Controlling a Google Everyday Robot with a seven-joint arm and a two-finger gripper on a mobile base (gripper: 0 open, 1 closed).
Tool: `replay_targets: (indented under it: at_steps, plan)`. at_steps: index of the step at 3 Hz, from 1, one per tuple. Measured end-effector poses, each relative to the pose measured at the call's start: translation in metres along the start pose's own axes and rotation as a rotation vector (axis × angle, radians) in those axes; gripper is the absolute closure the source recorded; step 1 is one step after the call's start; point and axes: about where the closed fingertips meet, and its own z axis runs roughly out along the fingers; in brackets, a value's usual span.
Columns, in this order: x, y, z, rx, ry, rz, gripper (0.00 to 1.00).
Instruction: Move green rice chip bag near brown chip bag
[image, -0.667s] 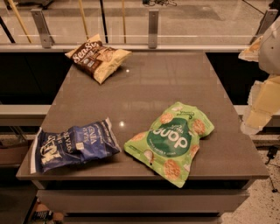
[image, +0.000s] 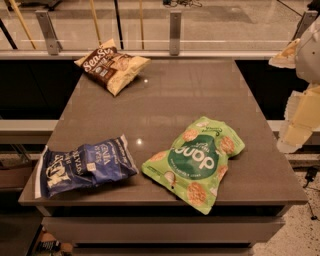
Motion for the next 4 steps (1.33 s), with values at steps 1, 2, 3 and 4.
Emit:
replay_targets:
  at_steps: [1,2,3,4]
  plan:
    - [-0.011,-0.003,-0.003,-0.035,-0.053,-0.128,0.00]
    - [-0.022,-0.011,-0.001,-0.070,-0.078,-0.343,0.00]
    - [-0.029,-0.016,0.011,-0.103,-0.074,-0.546,0.00]
    - [-0.030,-0.015,0.024,-0.093,-0.040,-0.729,0.00]
